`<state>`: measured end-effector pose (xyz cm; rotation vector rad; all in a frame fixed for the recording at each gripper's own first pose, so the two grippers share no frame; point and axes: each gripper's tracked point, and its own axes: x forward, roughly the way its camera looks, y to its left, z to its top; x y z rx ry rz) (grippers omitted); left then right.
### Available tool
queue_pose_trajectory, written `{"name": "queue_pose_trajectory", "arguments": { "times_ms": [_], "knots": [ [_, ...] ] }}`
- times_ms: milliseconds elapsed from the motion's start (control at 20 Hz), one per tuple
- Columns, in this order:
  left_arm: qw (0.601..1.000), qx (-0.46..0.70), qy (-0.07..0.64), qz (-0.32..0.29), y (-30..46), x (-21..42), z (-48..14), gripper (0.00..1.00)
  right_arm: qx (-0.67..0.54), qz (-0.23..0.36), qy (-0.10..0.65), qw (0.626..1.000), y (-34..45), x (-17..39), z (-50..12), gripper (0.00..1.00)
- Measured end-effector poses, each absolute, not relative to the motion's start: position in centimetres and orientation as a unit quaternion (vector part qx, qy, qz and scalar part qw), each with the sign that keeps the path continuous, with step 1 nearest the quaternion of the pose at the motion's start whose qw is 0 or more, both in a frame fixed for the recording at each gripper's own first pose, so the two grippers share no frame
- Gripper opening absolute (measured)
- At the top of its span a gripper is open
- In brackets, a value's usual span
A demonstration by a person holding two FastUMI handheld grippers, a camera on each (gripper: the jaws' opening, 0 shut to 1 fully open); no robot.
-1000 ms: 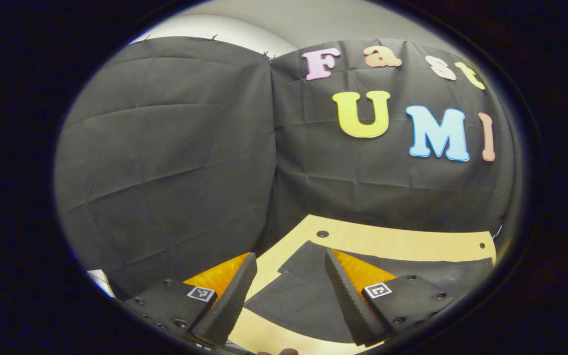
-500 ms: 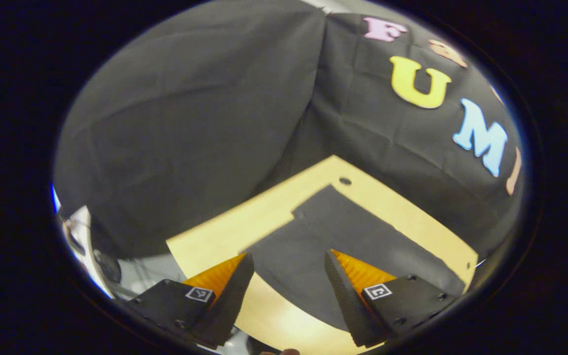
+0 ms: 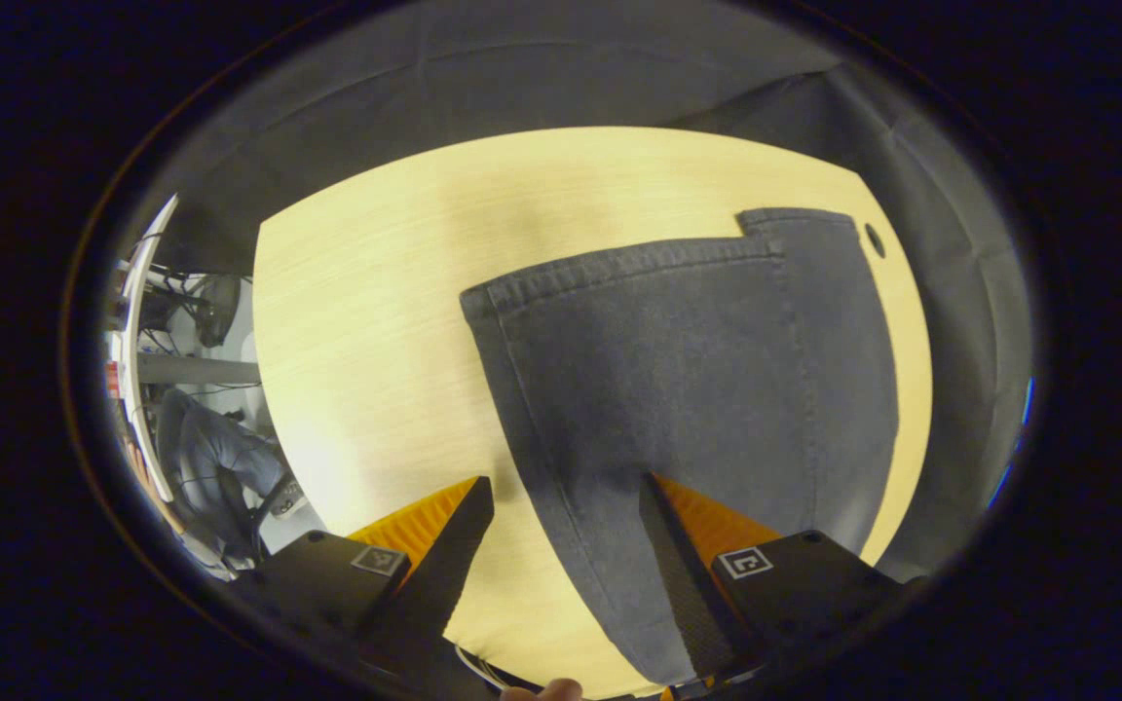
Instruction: Grasp the waist and the cuffs of the jeans and fold them to make the two legs overlap; first hold the waist and fold one-third of the jeans toward the cuffs, then hold the cuffs and fold the remaining one-third in the same direction to finish folding.
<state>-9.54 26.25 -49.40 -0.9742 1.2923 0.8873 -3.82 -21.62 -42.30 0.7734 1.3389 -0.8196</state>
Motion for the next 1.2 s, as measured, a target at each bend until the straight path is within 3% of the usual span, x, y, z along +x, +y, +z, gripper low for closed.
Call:
{"name": "queue_pose_trajectory", "arguments": {
  "times_ms": [100, 150, 300, 550, 600, 700, 750, 850, 950, 1200],
  "knots": [
    [0.596, -0.397, 0.574, 0.399, 26.4, -9.9, -50.0, 1.0, 0.343, -0.359, 0.589, 0.638, -21.6, -3.9, -42.2, 0.98],
    [0.6, -0.386, 0.577, 0.398, 26.6, -9.6, -49.9, 0.94, 0.343, -0.359, 0.589, 0.638, -21.6, -3.9, -42.3, 0.98],
    [0.598, -0.391, 0.573, 0.401, 26.5, -9.2, -49.9, 0.99, 0.346, -0.358, 0.592, 0.634, -21.7, -3.8, -42.3, 0.98],
    [0.615, -0.376, 0.574, 0.388, 26.1, -8.4, -49.9, 0.86, 0.346, -0.344, 0.601, 0.634, -22.0, -4.0, -42.3, 0.94],
    [0.625, -0.369, 0.572, 0.382, 25.8, -7.8, -49.9, 0.8, 0.348, -0.343, 0.596, 0.637, -21.9, -3.8, -42.3, 0.89],
    [0.636, -0.372, 0.555, 0.387, 25.2, -6.6, -49.8, 0.43, 0.374, -0.343, 0.569, 0.648, -21.5, -3.1, -42.4, 0.54],
    [0.639, -0.369, 0.547, 0.396, 25.3, -6.6, -49.8, 0.14, 0.386, -0.342, 0.558, 0.65, -21.3, -3.1, -42.4, 0.35],
    [0.647, -0.355, 0.543, 0.4, 25.1, -6.8, -49.6, 0.13, 0.407, -0.325, 0.54, 0.661, -21.5, -2.9, -42.4, 0.22],
    [0.655, -0.346, 0.537, 0.404, 25.1, -6.7, -49.5, 0.09, 0.44, -0.304, 0.52, 0.666, -21.3, -2.5, -42.2, 0.15],
    [0.638, -0.387, 0.532, 0.4, 26.5, -8.1, -47.8, 0.08, 0.554, -0.265, 0.462, 0.64, -20.9, -2.2, -38.4, 0.08]
  ]
}}
